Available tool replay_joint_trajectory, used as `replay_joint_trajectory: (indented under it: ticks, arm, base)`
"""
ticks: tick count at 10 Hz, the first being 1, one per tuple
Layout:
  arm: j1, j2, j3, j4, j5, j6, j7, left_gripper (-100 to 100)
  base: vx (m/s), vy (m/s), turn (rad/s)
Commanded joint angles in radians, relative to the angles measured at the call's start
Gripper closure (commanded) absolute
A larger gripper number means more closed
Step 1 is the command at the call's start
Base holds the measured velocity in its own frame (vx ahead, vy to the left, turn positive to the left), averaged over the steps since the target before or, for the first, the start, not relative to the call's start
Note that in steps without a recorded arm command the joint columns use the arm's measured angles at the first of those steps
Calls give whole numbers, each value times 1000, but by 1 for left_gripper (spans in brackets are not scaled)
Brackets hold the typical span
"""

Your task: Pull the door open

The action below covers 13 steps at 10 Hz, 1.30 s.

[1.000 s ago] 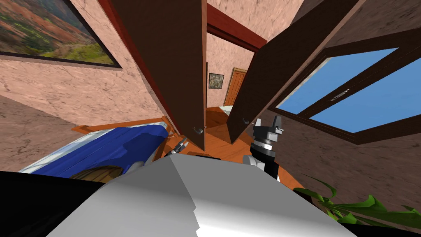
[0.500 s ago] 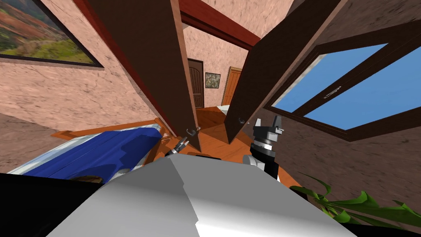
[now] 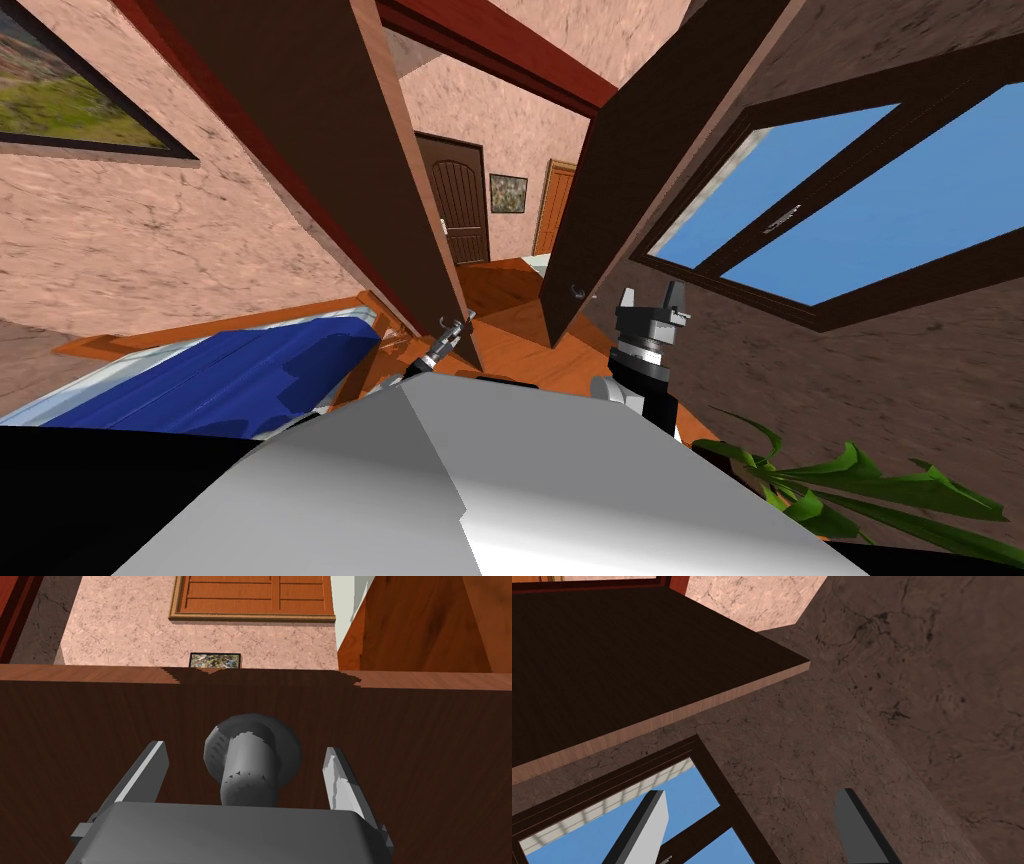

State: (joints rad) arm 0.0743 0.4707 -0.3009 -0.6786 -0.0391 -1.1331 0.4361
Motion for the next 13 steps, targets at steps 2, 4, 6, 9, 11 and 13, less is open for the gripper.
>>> replay_joint_trajectory:
  ticks: [2, 4, 6, 9, 11, 13]
  arm:
    - [-50, -17, 14, 61, 2, 1, 3, -100]
    - [-78, -26, 23, 92, 3, 3, 5, -100]
    - [-111, -36, 33, 131, 4, 5, 8, -100]
    - [-151, -49, 45, 176, 5, 7, 12, -100]
    - [-145, -47, 45, 163, 5, 14, 12, -100]
    - [-145, -47, 45, 163, 5, 14, 12, 100]
  base:
    - [-23, 37, -86]
    - [-14, 50, -54]
    - [-14, 53, -61]
    - [-22, 72, -40]
    - [-19, 41, -11]
    - [1, -5, 2]
